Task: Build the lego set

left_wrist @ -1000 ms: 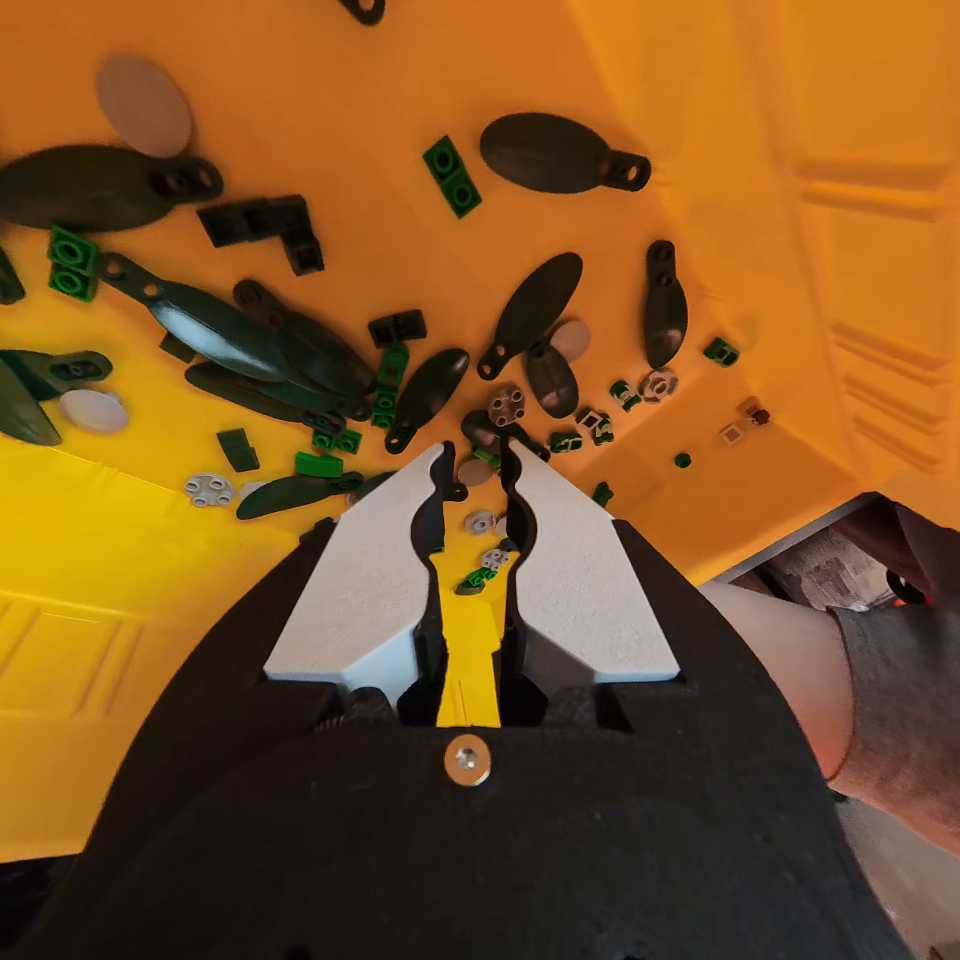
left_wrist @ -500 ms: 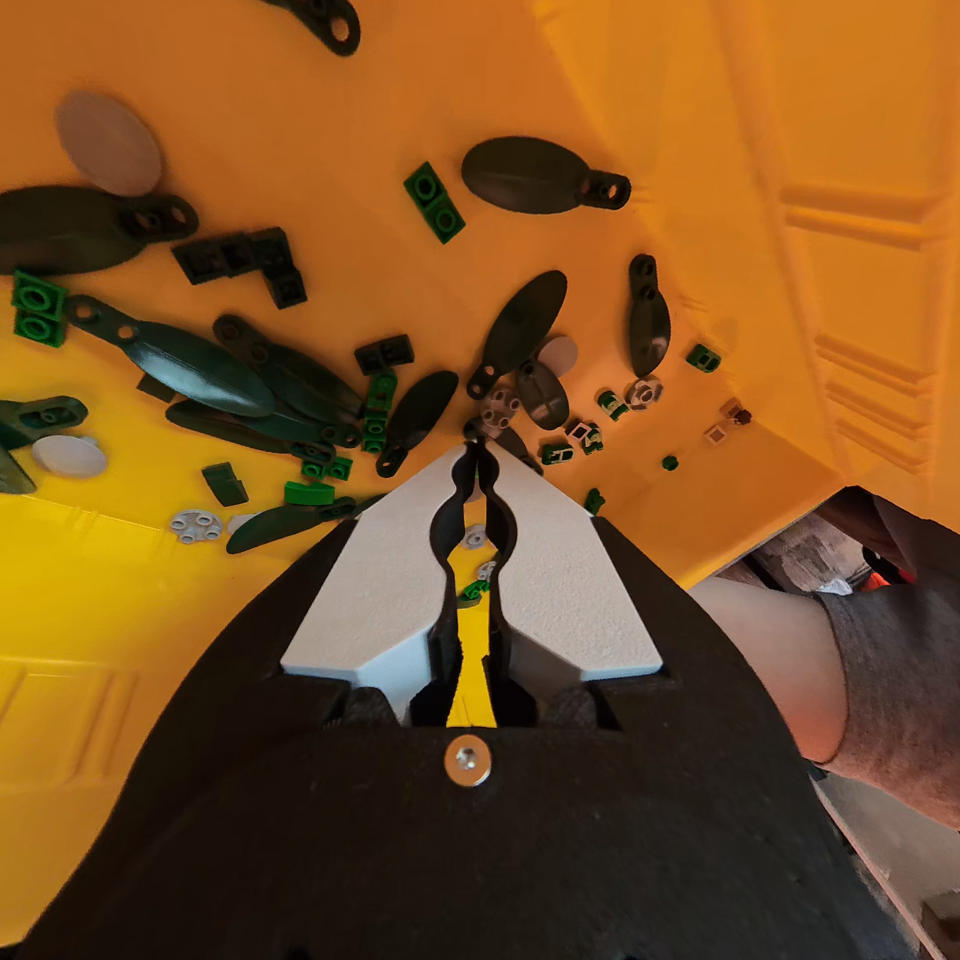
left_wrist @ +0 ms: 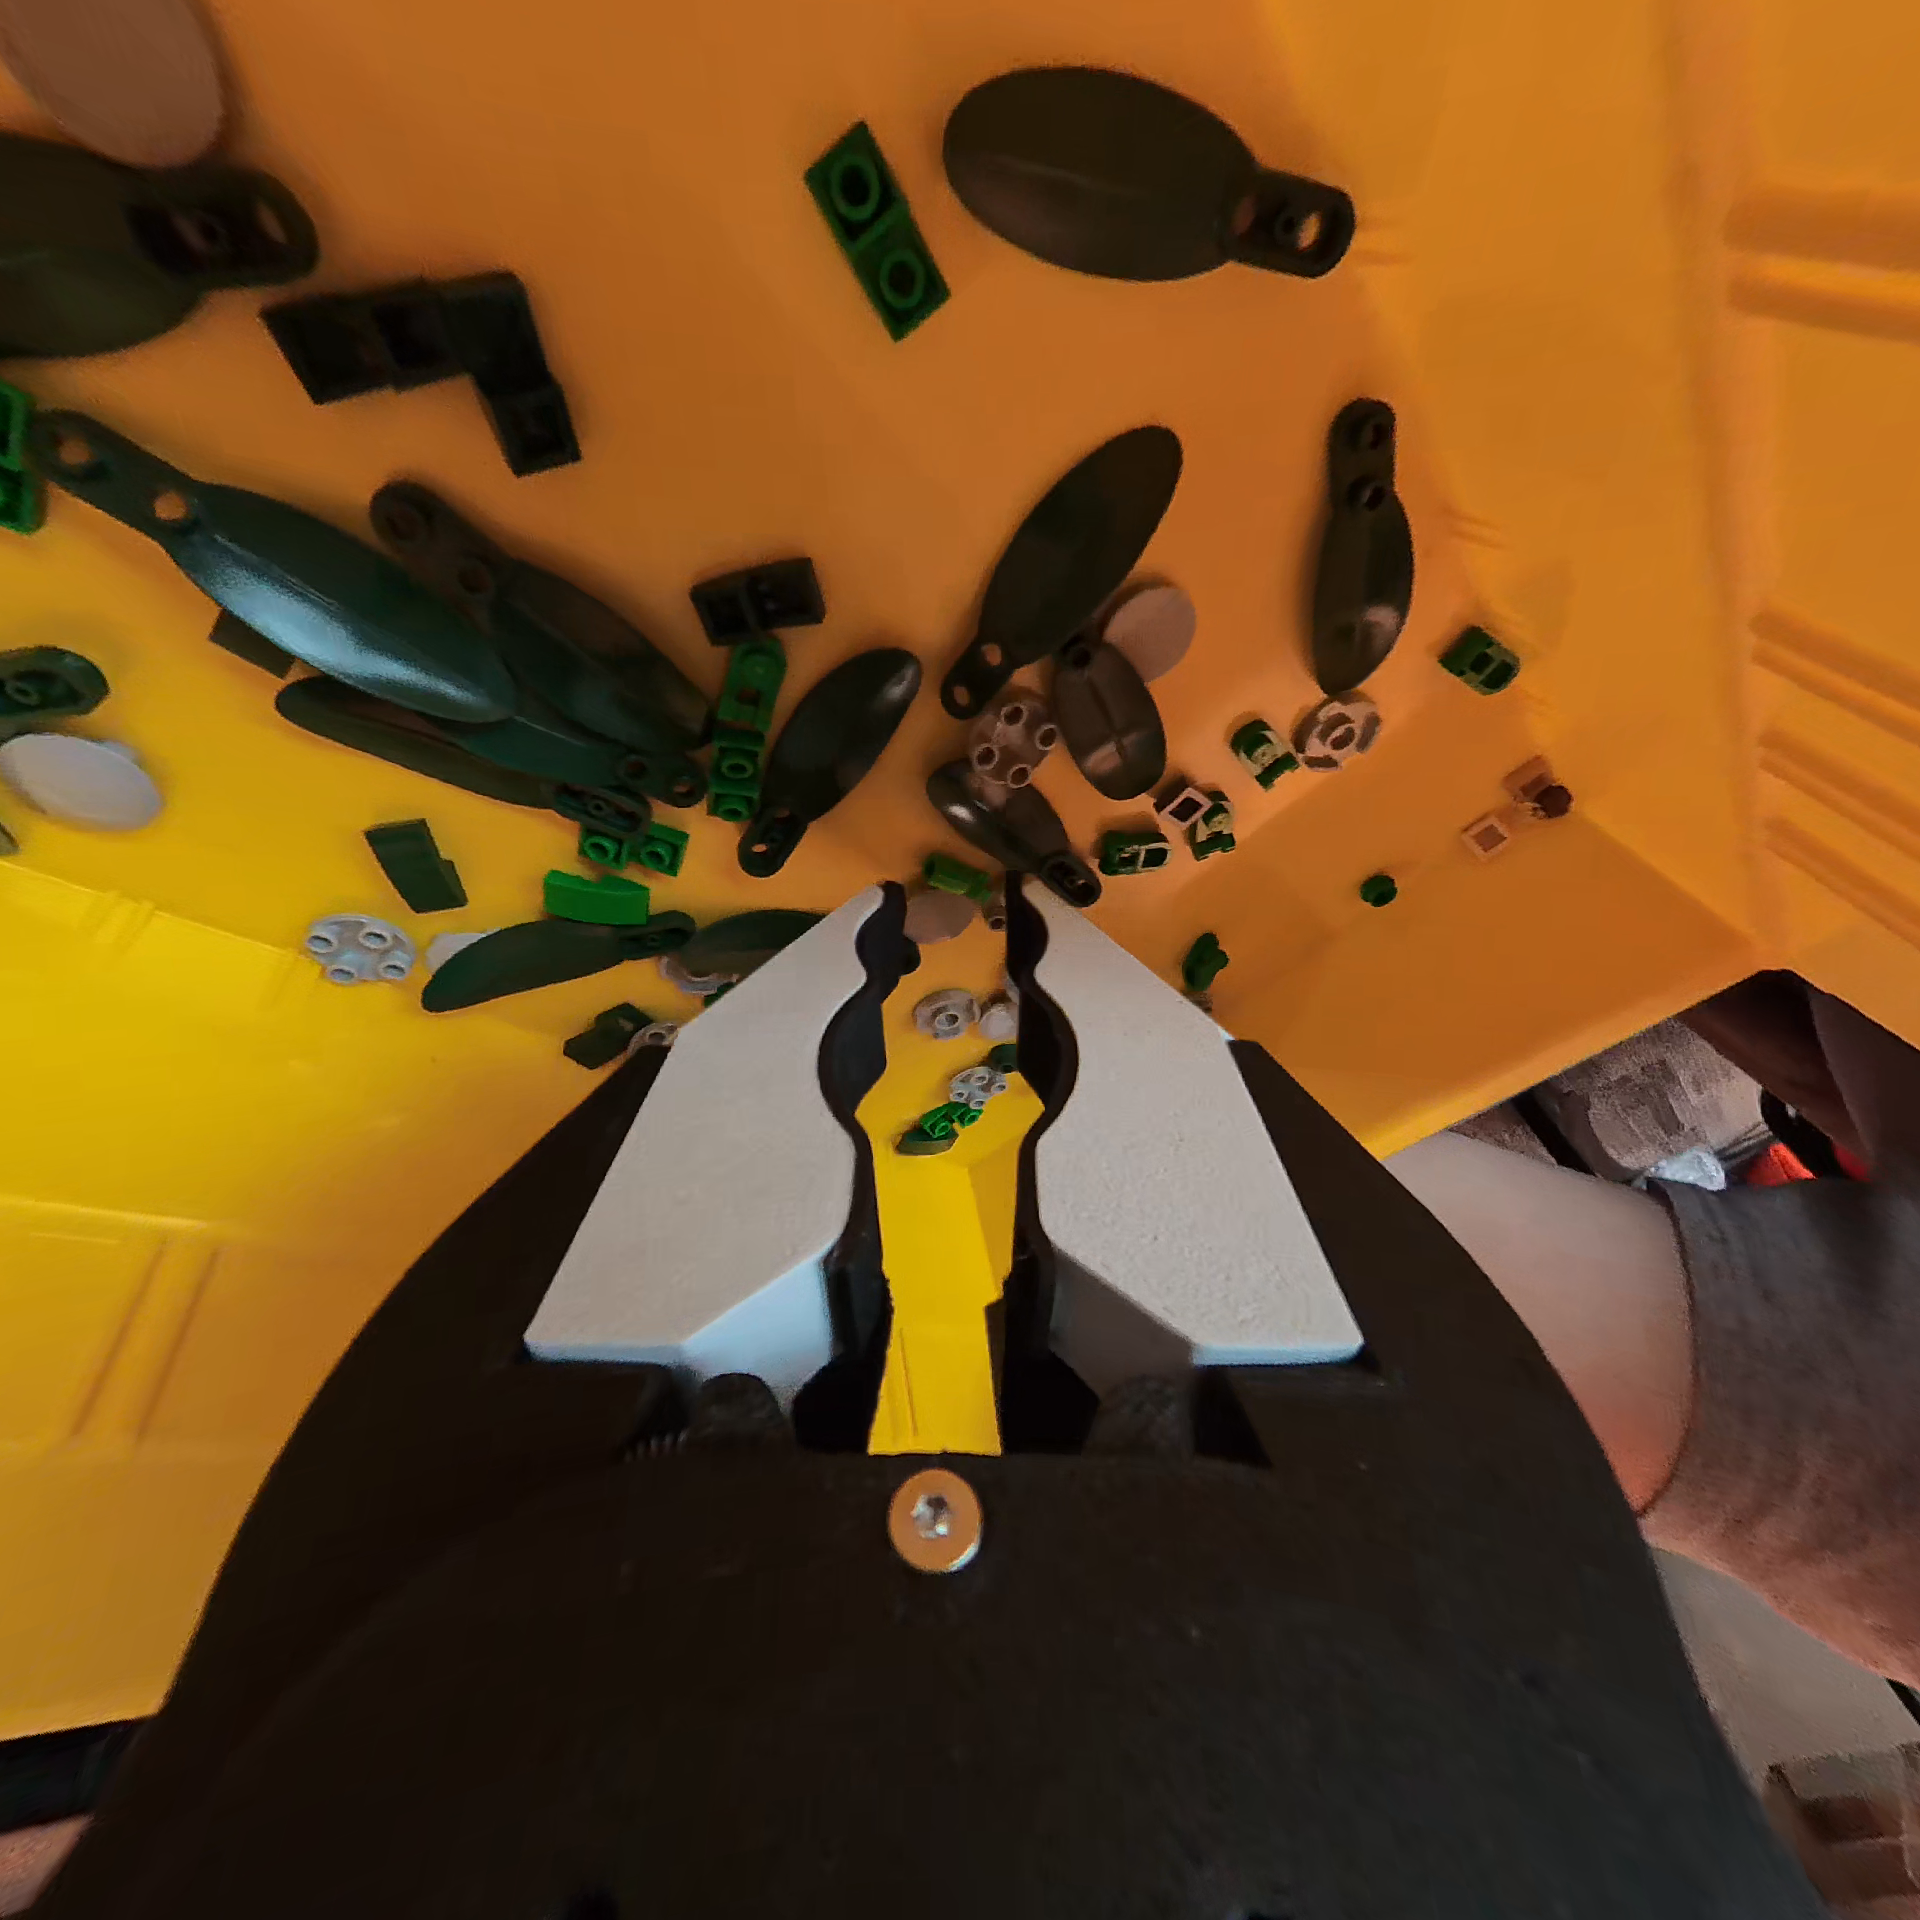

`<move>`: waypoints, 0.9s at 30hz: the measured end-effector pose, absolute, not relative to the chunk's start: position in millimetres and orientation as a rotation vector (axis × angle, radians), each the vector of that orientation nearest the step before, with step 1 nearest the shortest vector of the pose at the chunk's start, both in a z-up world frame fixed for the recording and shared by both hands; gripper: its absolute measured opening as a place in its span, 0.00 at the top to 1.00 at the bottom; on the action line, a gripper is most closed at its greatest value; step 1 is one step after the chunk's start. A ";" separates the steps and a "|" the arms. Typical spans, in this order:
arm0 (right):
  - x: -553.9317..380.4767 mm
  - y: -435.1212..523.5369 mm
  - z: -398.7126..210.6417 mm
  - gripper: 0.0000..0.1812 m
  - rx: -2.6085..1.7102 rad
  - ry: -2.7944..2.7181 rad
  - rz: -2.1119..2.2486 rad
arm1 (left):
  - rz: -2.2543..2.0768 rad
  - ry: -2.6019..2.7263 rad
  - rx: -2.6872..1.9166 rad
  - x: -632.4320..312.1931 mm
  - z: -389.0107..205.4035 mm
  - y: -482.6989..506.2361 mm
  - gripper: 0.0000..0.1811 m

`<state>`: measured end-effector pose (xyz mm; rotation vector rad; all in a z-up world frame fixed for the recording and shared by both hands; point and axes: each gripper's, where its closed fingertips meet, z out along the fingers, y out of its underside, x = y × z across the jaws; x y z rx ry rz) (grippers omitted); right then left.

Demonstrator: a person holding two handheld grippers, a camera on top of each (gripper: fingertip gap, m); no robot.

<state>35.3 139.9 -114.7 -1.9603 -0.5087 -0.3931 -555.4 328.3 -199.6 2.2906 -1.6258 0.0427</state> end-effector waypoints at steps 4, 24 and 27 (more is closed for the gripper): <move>35.1 139.8 -115.2 1.00 -1.963 -0.512 -0.392 | 0.021 -1.590 2.304 -556.5 -201.6 328.9 0.91; 34.1 140.7 -118.0 1.00 -1.975 -0.525 -0.392 | 0.016 -1.521 2.368 -555.8 -199.9 334.9 0.97; 34.5 140.8 -117.7 1.00 -1.974 -0.522 -0.391 | 0.042 -1.555 2.439 -552.8 -189.1 342.9 0.97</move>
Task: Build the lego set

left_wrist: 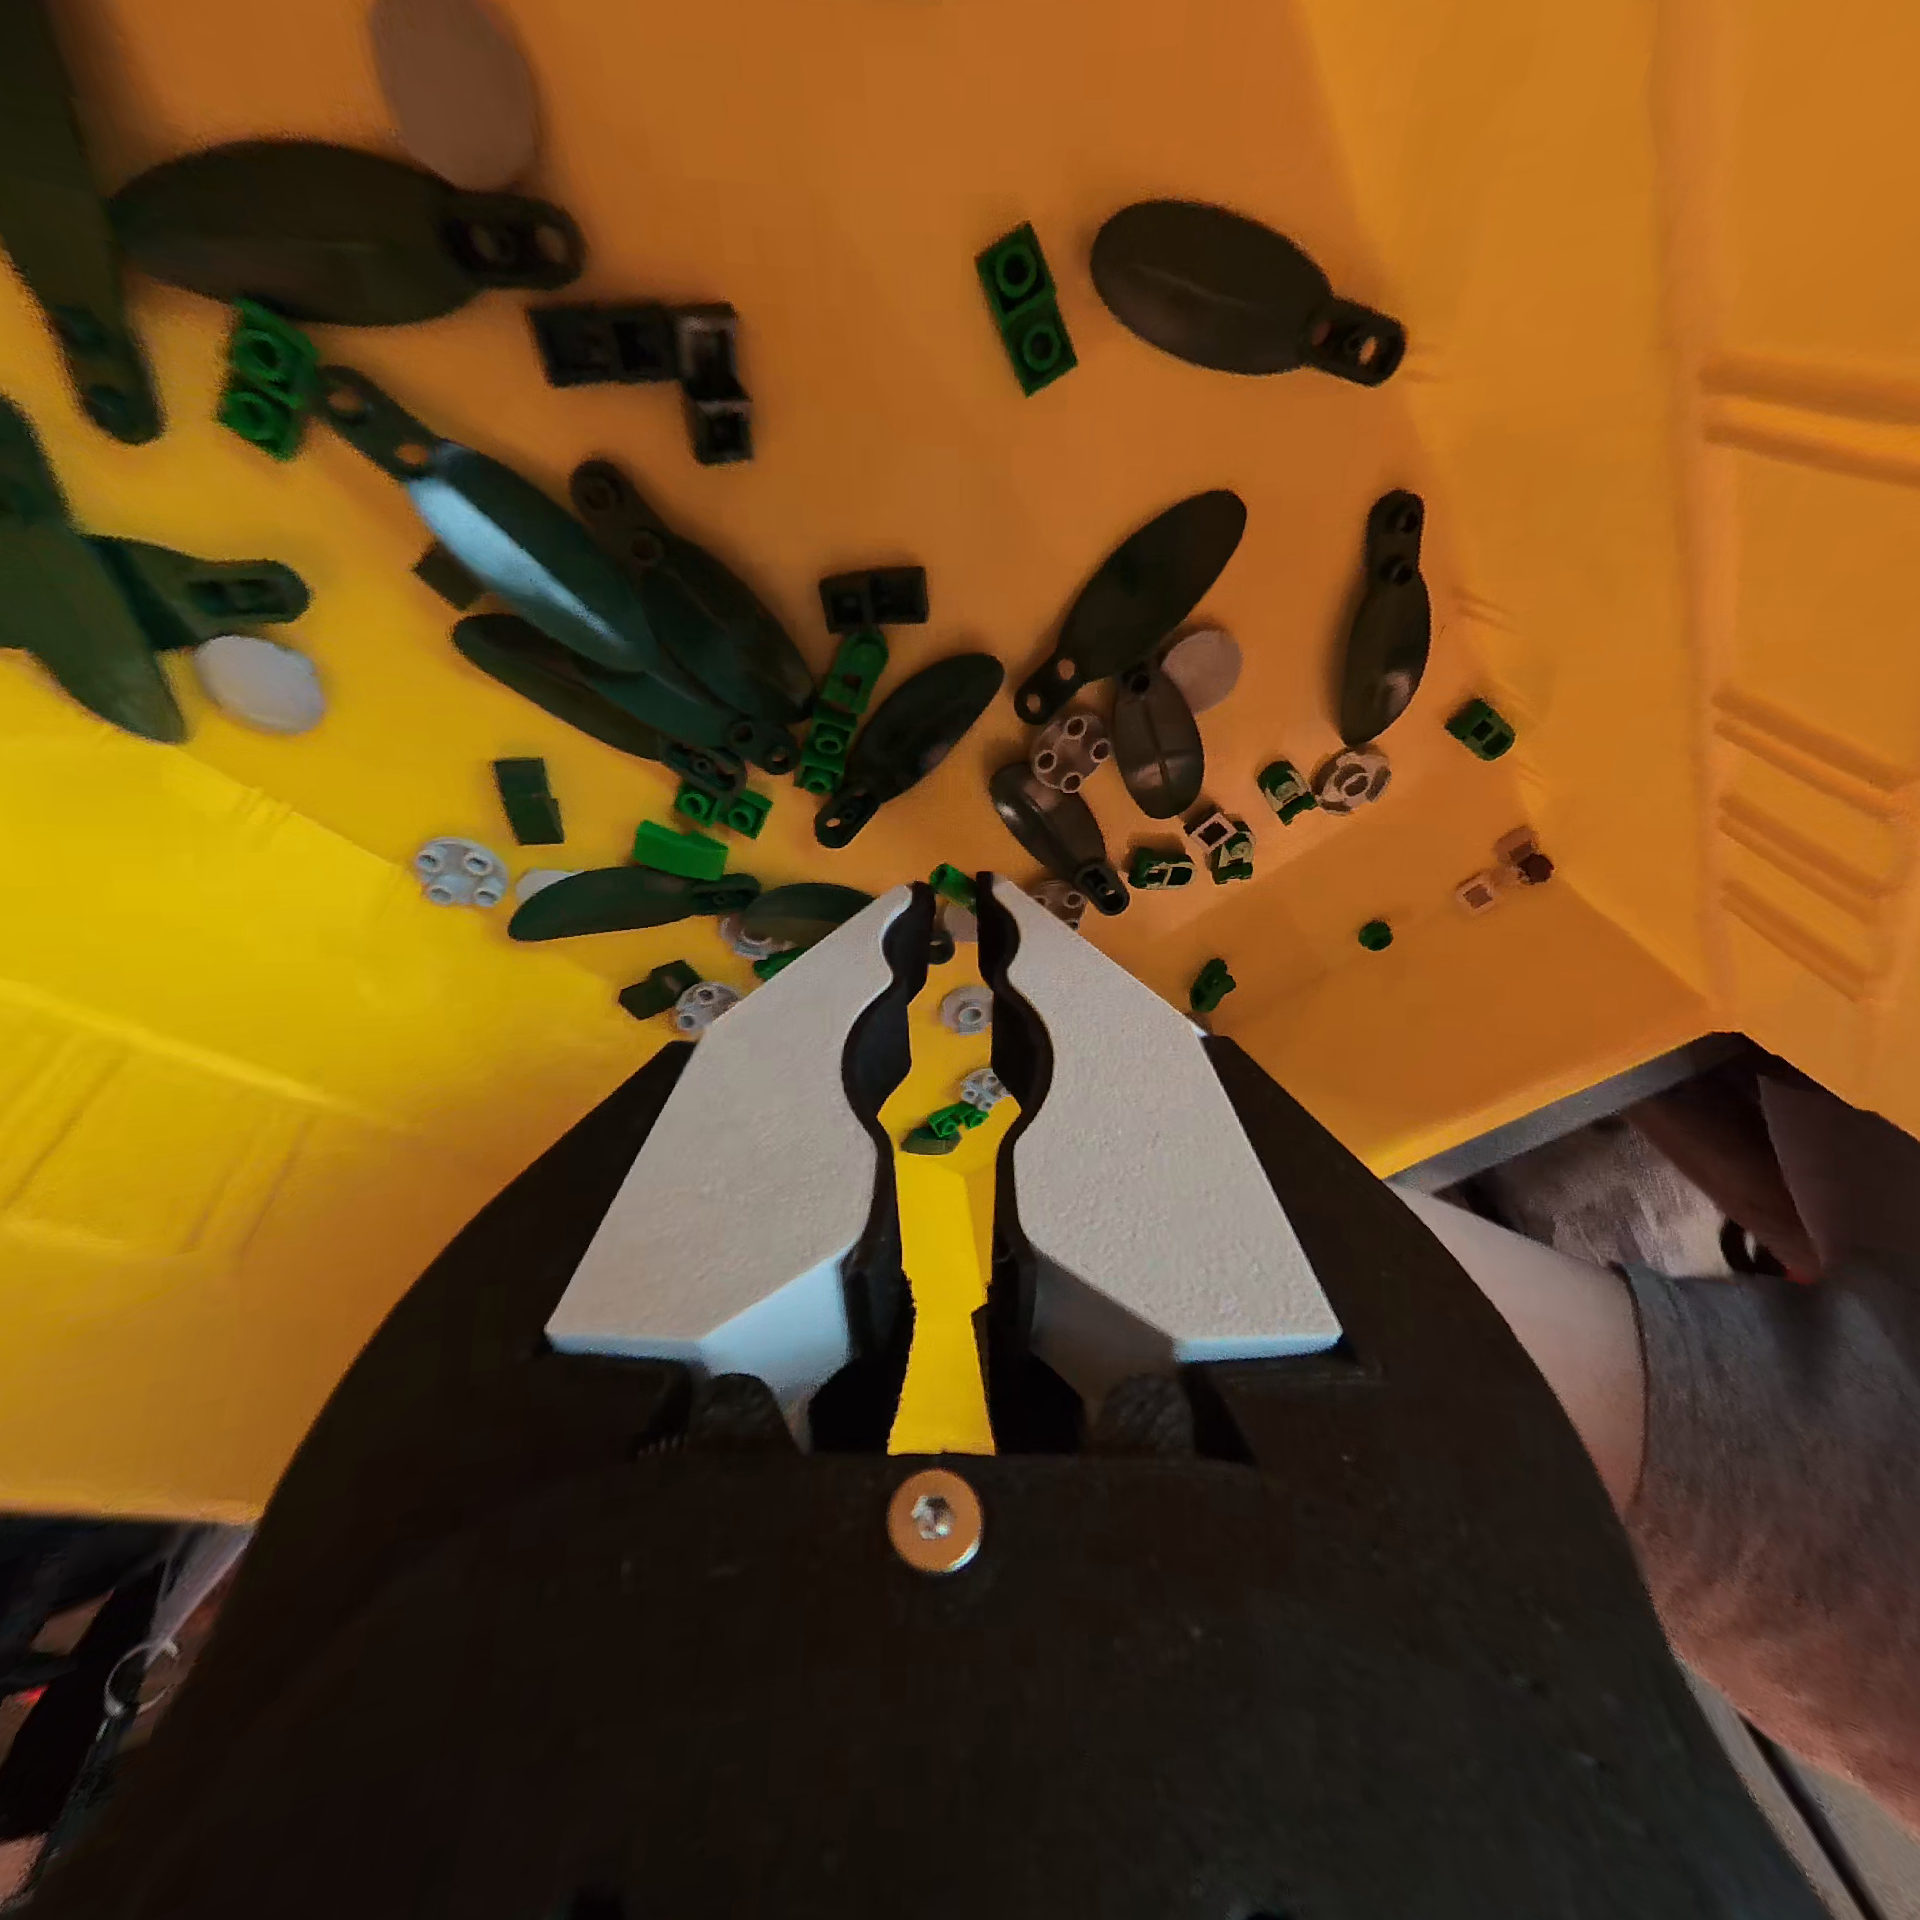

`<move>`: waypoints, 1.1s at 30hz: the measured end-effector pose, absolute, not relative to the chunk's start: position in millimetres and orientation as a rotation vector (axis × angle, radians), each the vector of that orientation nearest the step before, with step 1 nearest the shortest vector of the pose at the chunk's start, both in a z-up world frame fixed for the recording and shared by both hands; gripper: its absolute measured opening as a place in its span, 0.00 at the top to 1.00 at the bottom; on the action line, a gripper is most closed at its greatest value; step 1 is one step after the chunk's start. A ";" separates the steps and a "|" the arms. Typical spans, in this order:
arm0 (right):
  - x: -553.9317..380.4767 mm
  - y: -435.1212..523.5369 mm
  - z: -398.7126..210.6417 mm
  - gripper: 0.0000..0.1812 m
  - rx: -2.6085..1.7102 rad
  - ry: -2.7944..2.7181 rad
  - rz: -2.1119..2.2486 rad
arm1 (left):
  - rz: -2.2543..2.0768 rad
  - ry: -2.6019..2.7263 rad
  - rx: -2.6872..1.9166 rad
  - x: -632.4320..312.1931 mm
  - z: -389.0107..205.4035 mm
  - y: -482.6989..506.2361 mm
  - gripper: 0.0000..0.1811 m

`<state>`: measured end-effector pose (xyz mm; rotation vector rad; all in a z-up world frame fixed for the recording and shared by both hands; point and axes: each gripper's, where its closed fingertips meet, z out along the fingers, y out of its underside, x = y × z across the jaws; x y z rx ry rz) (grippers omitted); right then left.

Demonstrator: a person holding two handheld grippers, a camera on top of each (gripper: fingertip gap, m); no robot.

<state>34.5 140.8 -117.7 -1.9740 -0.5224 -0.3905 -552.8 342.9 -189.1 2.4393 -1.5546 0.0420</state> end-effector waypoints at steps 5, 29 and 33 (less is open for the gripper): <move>34.6 141.4 -117.5 1.00 -1.973 -0.522 -0.391 | 0.177 -1.564 2.663 -544.1 -156.8 361.8 0.97; 14.3 134.7 -78.3 1.00 -1.818 -0.490 -0.330 | 0.859 -2.158 2.915 -438.0 -18.1 320.5 0.96; 2.6 130.5 -66.4 1.00 -1.769 -0.498 -0.306 | 0.885 -2.442 2.722 -401.8 -10.5 261.6 0.96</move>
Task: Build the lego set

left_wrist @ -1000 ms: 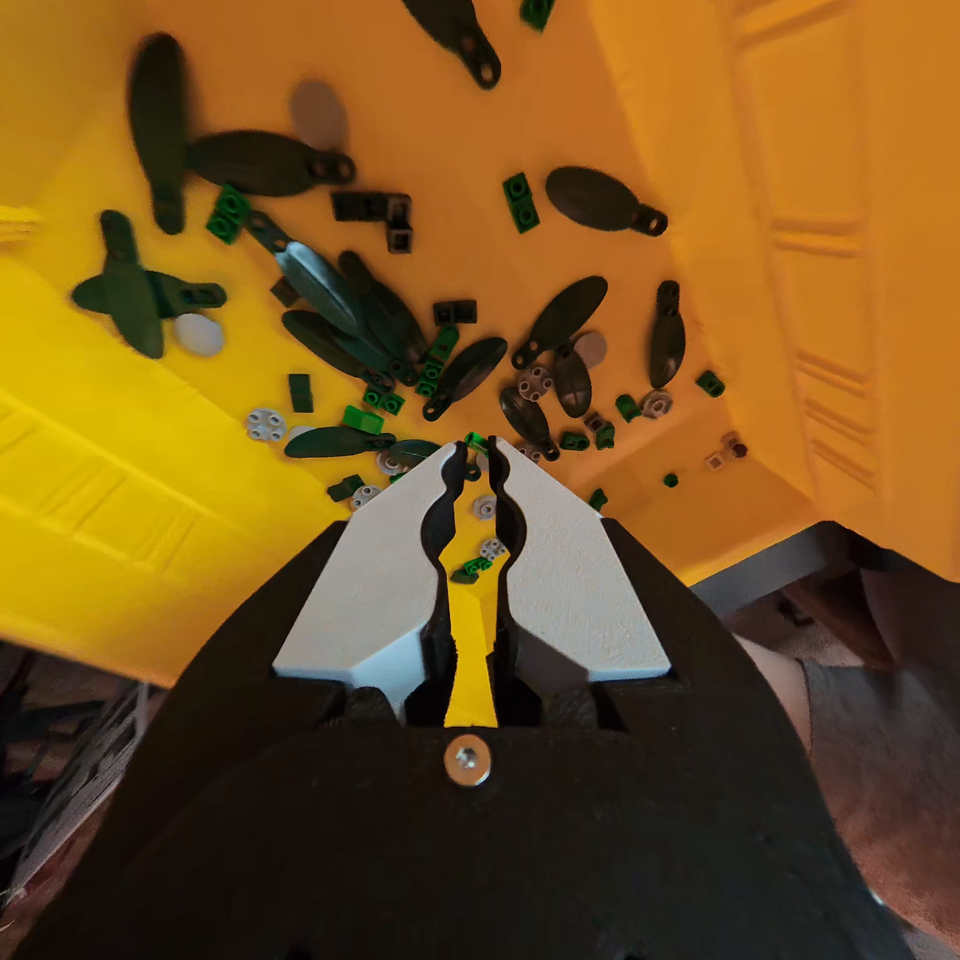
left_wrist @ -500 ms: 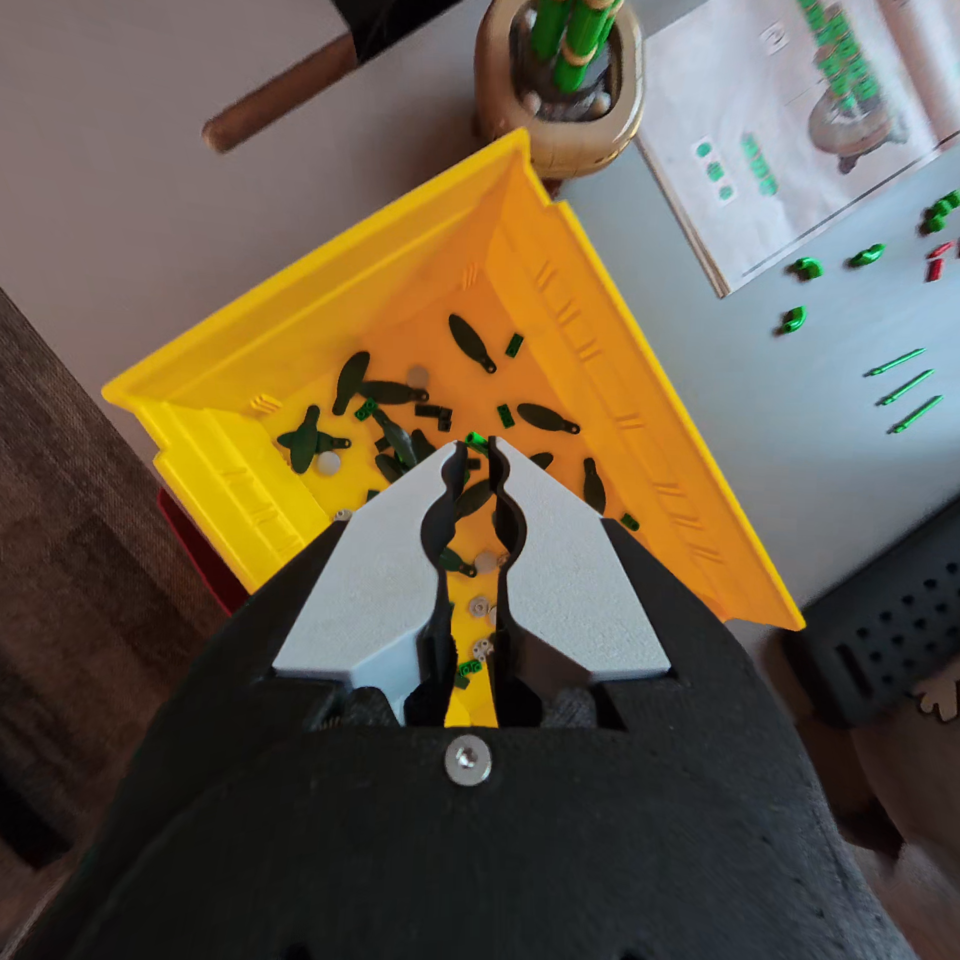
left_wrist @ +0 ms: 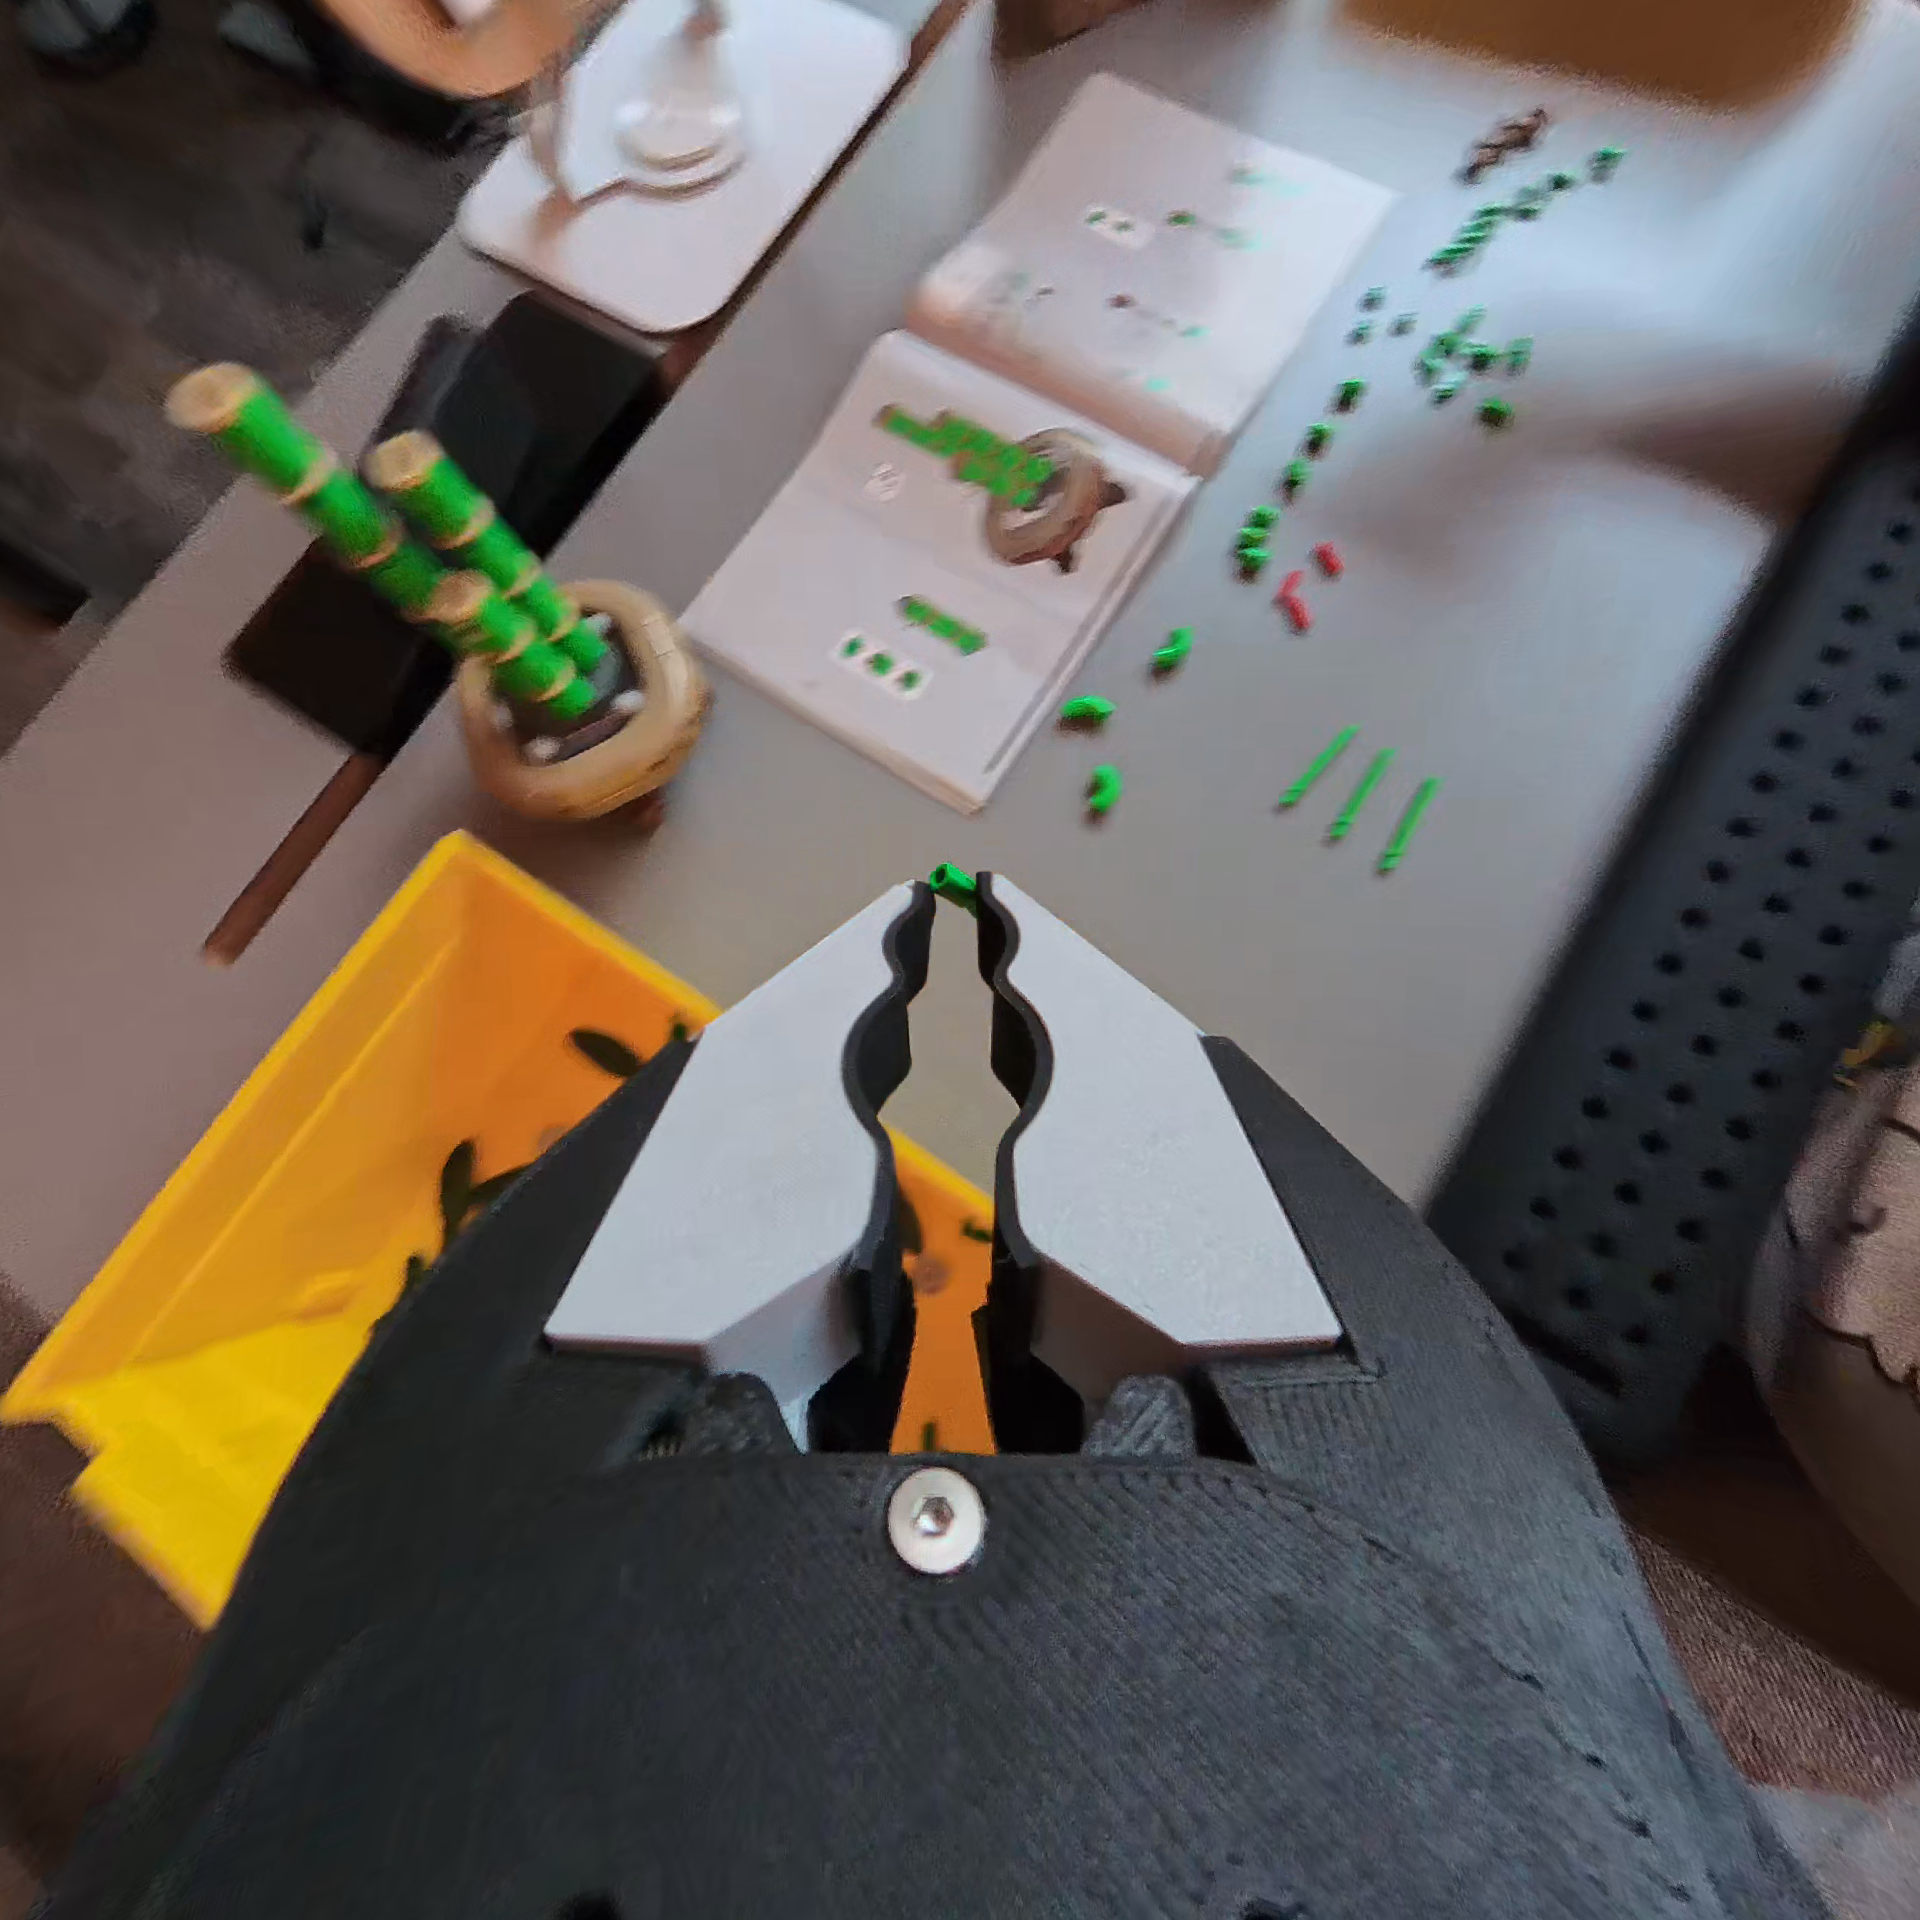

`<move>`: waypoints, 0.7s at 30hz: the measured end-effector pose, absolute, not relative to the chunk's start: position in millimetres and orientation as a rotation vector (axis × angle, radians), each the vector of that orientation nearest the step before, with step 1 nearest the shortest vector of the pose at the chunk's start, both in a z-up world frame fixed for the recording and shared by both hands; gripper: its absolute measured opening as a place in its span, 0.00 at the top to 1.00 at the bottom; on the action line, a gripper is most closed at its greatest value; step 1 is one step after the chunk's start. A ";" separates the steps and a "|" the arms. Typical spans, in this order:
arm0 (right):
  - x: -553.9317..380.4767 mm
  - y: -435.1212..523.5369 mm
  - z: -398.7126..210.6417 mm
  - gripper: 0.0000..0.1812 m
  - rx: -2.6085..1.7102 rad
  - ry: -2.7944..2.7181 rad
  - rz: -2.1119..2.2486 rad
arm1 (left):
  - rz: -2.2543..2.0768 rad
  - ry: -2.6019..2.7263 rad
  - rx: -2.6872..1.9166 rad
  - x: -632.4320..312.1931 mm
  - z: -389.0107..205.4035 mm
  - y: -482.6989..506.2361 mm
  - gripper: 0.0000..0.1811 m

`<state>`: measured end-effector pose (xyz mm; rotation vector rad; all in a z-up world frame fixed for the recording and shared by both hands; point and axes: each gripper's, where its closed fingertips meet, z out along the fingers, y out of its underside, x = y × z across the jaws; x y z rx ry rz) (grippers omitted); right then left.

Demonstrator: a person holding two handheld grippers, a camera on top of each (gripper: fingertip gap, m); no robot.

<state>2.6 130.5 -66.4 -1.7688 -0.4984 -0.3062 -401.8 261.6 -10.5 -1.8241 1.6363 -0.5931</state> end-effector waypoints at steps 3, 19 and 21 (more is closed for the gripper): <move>2.2 124.9 -64.7 1.00 -1.758 -0.507 -0.316 | -0.674 1.746 -1.774 -364.5 -15.6 209.8 0.96; 32.5 100.3 -39.6 1.00 -1.615 -0.280 -0.109 | -0.971 2.187 -1.930 -153.8 -149.8 38.2 0.97; 30.2 100.0 -46.1 1.00 -1.648 -0.300 -0.073 | -1.000 2.176 -1.937 -140.1 -154.5 34.7 0.97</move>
